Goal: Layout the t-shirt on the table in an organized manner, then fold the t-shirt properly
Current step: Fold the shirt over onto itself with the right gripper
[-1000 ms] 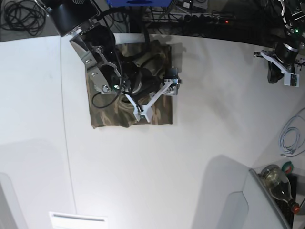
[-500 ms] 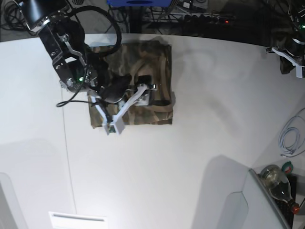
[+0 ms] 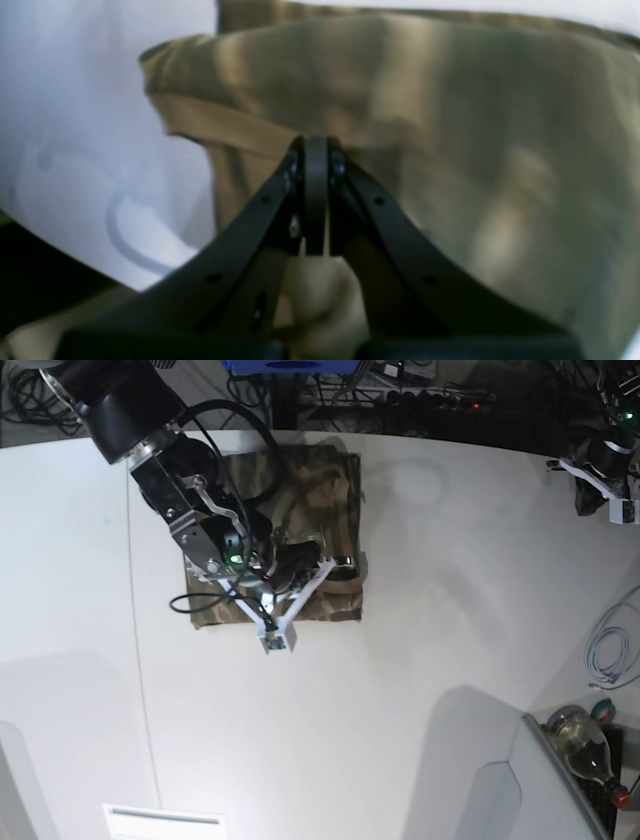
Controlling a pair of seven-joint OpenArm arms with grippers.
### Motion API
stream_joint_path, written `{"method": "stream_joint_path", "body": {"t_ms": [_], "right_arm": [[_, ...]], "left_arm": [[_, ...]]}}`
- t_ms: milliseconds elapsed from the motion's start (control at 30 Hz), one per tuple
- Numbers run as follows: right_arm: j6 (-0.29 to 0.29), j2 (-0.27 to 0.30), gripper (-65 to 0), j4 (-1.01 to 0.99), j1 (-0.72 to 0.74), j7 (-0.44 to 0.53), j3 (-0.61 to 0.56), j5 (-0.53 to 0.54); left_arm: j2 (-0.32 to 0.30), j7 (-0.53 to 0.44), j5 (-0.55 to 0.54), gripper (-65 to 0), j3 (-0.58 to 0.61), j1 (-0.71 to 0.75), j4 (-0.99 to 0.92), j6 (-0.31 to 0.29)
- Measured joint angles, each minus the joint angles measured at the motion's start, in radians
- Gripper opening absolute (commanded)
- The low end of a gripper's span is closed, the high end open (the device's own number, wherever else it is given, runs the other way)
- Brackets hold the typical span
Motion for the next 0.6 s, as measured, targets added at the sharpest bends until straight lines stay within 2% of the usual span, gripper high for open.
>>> {"method": "stream_joint_path", "body": {"t_ms": [67,167,367,433,600], "right_arm": [[0.003,-0.020,-65.0,-0.083,0.041,0.043,-0.023,-0.001],[-0.002,-0.031,-65.0,-0.161,0.078,0.036,-0.034,-0.003],[0.000,-0.038,-65.0,-0.023,0.069,0.022,-0.035,0.002],[0.000,-0.060,-65.0,-0.098,0.101,0.000,-0.037,0.000],[-0.002,-0.109,-65.0,-0.340,0.147,0.072,-0.037,-0.008]], "left_arm": [[0.004,0.000,-0.001,-65.0,0.027,0.000,0.000,-0.007],[0.003,-0.005,-0.002,-65.0,0.068,0.009,0.000,-0.011],[0.004,-0.005,-0.002,-65.0,0.087,0.016,0.000,-0.011],[0.003,-0.004,-0.002,-65.0,0.085,0.014,0.000,-0.011],[0.002,-0.002,-0.001,-65.0,0.080,0.014,0.000,-0.011]]}}
